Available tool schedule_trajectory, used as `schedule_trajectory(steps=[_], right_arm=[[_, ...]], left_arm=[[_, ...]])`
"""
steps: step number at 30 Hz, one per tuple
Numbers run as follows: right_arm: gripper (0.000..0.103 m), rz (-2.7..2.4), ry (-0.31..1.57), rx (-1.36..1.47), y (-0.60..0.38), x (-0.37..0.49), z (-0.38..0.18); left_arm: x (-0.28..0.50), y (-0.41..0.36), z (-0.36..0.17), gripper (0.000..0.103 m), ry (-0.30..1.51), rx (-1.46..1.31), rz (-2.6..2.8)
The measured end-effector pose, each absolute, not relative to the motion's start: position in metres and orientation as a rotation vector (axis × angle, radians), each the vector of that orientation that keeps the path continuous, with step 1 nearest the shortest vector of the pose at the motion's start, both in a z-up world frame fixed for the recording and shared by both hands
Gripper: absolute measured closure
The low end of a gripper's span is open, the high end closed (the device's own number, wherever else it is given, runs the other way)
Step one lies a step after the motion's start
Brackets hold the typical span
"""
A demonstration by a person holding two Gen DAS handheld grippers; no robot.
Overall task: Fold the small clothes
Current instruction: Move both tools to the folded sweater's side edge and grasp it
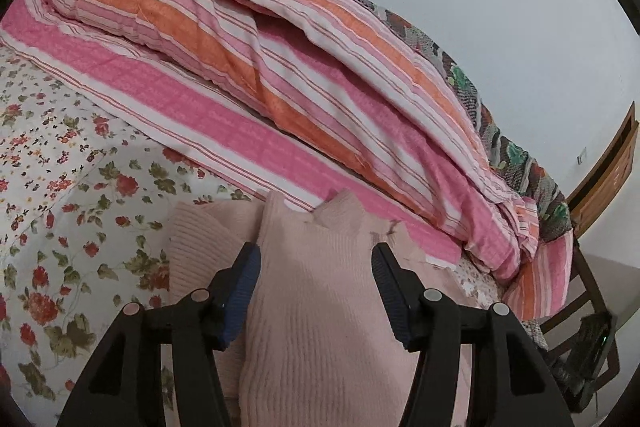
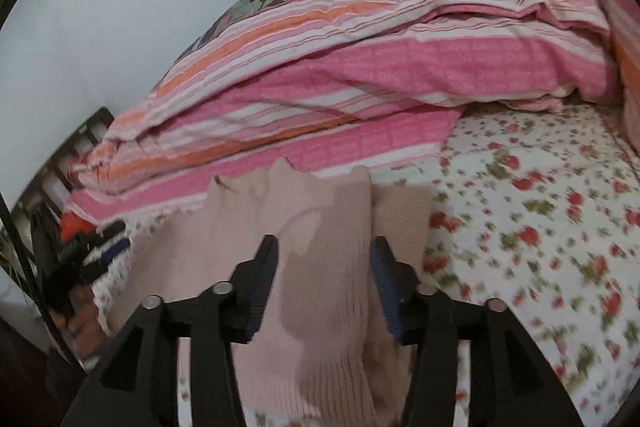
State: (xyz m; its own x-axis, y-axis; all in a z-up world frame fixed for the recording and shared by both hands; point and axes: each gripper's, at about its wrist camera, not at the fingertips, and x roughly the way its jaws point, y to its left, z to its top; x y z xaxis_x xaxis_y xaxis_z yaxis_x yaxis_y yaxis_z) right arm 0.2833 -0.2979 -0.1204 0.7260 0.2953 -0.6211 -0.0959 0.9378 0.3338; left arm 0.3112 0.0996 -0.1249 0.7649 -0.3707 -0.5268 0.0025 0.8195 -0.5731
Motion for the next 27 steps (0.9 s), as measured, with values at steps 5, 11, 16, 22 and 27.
schedule_trajectory(steps=[5,11,16,22,27], right_arm=[[0.045,0.228,0.76,0.31,-0.3,0.245,-0.125],[0.039,0.275,0.818,0.277,-0.286,0.206,-0.138],[0.039,0.296,0.841,0.329,-0.281,0.195,-0.154],[0.039,0.264,0.869,0.451,-0.285,0.2,-0.172],[0.038,0.254,0.845,0.541,-0.291,0.205,-0.175]], left_arm=[[0.291,0.094,-0.111,0.045,0.662,-0.538,-0.229],[0.25,0.096,-0.113,0.042,0.714,-0.51,-0.238],[0.206,0.105,-0.129,0.042,0.761,-0.569,-0.269],[0.177,0.098,-0.158,0.042,0.803,-0.587,-0.278],[0.177,0.097,-0.179,0.042,0.818,-0.671,-0.302]])
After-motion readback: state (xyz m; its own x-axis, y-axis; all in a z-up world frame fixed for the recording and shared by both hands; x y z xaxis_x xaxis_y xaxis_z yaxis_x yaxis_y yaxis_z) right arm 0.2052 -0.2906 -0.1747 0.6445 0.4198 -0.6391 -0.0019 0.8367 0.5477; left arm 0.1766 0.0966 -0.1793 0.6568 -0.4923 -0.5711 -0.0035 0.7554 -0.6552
